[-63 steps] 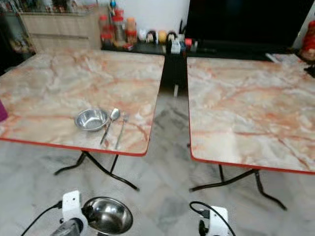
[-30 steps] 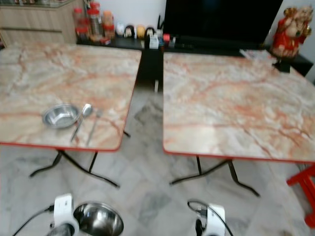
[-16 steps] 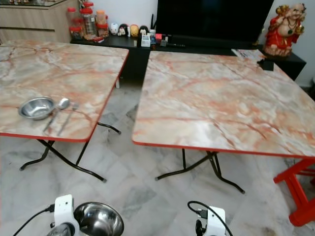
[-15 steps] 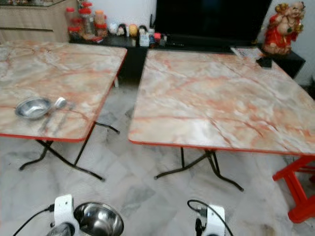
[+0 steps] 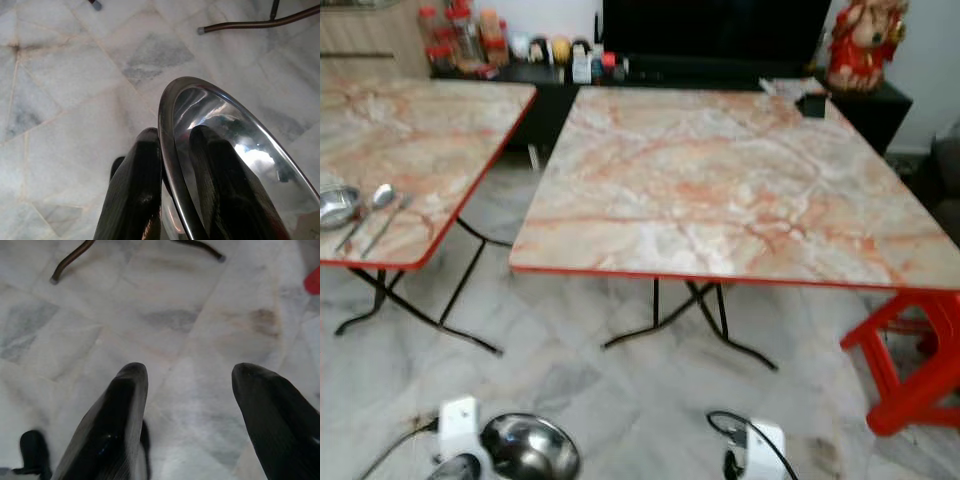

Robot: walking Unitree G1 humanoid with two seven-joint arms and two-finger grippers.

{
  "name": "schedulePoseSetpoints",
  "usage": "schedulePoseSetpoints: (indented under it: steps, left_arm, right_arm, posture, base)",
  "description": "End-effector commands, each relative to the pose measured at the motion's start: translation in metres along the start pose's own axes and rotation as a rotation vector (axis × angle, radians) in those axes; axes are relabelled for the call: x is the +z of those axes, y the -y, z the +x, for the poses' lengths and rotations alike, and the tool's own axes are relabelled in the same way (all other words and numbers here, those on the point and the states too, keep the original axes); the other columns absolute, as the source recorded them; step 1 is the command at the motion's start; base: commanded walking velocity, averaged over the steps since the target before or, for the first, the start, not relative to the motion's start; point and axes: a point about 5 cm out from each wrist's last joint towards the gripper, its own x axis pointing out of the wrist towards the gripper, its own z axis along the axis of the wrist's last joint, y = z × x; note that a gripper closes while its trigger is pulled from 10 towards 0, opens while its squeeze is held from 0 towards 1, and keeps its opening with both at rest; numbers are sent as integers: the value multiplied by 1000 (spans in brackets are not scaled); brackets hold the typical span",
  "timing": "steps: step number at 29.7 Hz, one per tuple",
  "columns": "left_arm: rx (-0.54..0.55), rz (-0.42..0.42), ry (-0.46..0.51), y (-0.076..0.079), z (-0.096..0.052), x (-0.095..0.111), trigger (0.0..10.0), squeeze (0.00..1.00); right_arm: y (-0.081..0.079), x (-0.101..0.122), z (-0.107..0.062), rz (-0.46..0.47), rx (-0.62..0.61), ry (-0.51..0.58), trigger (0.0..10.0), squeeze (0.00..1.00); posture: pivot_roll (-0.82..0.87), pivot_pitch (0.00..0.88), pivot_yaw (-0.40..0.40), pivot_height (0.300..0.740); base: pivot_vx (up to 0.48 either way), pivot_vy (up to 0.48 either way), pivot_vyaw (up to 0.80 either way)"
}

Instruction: Setting the table

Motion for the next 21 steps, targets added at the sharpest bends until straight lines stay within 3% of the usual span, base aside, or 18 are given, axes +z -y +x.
schedulePoseSetpoints:
  steps: [1,9,21]
  left_arm:
    - [30,1,15,-13,0,6,10000,0]
    - [28,10,5,-14,-1,3,10000,0]
    - [25,15,8,-15,0,5,10000,0]
  right_arm:
    - [-8,2,1,5,17,7,10000,0]
    - [-10,2,1,3,25,5,10000,0]
    - [-12,3,1,14,32,4,10000,0]
  posture:
    - [2,0,-53,740]
    - [12,0,-51,740]
    - [17,0,-52,740]
  base:
    - [0,0,0]
    - [0,0,0]
    - [268,0,-45]
